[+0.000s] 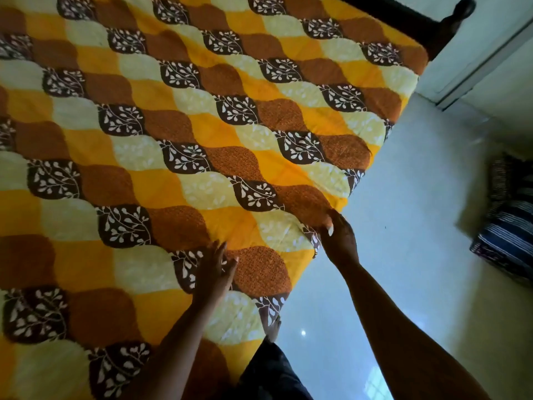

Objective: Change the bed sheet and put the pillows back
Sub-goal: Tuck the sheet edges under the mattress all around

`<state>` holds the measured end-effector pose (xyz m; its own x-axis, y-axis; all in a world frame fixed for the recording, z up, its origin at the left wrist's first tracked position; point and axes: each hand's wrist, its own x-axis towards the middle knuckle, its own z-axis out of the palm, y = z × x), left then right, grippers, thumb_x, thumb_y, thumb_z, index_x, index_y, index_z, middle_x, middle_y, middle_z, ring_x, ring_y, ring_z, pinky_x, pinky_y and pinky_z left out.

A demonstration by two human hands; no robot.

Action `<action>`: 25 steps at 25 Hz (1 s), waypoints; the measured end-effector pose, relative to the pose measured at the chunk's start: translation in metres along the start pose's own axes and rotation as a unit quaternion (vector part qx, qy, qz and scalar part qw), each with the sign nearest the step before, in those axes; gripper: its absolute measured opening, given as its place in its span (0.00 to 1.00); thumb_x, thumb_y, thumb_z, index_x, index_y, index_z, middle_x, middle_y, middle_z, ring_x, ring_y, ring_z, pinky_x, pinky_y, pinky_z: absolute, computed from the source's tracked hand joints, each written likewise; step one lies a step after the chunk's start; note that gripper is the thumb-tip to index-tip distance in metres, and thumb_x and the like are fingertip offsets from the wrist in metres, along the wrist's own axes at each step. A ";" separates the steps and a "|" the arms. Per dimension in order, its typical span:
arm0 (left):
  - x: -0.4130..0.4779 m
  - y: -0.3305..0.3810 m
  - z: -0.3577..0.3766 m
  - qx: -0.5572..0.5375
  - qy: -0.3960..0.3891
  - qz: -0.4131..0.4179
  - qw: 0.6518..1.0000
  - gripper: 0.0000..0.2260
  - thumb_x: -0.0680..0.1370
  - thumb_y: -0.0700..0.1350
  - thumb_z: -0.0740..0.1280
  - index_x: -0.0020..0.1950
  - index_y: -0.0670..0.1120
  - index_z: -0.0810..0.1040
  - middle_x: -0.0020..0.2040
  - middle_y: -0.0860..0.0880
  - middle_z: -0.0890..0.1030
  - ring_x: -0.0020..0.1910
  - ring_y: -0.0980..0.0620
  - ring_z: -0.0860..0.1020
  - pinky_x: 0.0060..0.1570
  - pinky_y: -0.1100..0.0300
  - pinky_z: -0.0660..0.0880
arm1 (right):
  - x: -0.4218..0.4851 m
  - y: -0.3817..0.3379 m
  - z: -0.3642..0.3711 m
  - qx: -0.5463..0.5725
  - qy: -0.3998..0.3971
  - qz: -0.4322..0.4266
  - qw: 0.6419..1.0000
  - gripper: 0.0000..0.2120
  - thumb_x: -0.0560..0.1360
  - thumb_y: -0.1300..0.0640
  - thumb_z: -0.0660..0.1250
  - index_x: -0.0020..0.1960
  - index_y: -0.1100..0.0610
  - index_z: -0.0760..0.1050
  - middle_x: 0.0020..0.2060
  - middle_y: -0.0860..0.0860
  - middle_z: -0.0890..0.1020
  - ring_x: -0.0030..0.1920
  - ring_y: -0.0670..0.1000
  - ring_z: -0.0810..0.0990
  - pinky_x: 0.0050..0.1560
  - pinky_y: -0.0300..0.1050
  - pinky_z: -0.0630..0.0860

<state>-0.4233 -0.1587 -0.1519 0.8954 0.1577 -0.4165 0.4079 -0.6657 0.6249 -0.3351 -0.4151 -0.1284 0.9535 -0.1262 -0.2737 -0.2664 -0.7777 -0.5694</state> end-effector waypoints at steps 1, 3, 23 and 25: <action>-0.009 0.012 -0.007 -0.023 -0.013 -0.012 1.000 0.55 0.60 0.81 0.37 0.73 0.45 0.63 0.74 0.45 0.61 0.72 0.46 0.62 0.69 0.51 0.62 | -0.017 -0.003 -0.015 0.011 0.007 0.001 1.000 0.20 0.77 0.59 0.62 0.69 0.57 0.68 0.68 0.56 0.71 0.68 0.56 0.68 0.65 0.46 0.65; -0.026 0.037 -0.021 -0.041 -0.039 -0.032 0.998 0.53 0.61 0.79 0.42 0.72 0.43 0.64 0.72 0.43 0.66 0.68 0.45 0.68 0.63 0.52 0.68 | -0.045 -0.007 -0.042 0.027 0.010 0.005 1.000 0.16 0.77 0.60 0.63 0.65 0.56 0.73 0.64 0.55 0.74 0.64 0.55 0.73 0.60 0.44 0.68; 0.063 0.390 0.101 -0.148 -0.053 -0.039 0.987 0.20 0.80 0.49 0.60 0.68 0.40 0.70 0.67 0.43 0.73 0.66 0.45 0.71 0.59 0.60 0.65 | 0.131 0.119 -0.343 0.121 -0.046 -0.025 0.991 0.09 0.77 0.54 0.64 0.55 0.51 0.79 0.56 0.46 0.80 0.48 0.44 0.79 0.51 0.33 0.72; 0.078 0.416 0.111 -0.162 -0.052 -0.049 0.984 0.17 0.78 0.52 0.61 0.62 0.44 0.73 0.57 0.46 0.78 0.59 0.46 0.74 0.58 0.58 0.66 | 0.170 0.125 -0.366 0.103 -0.065 -0.044 0.992 0.09 0.77 0.54 0.64 0.56 0.51 0.79 0.56 0.47 0.80 0.50 0.46 0.80 0.53 0.34 0.72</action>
<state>-0.2033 -0.5046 0.0025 0.8324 0.1222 -0.5406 0.5423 -0.3810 0.7488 -0.1544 -0.7598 0.0376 0.9517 0.0262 -0.3059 -0.2197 -0.6379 -0.7381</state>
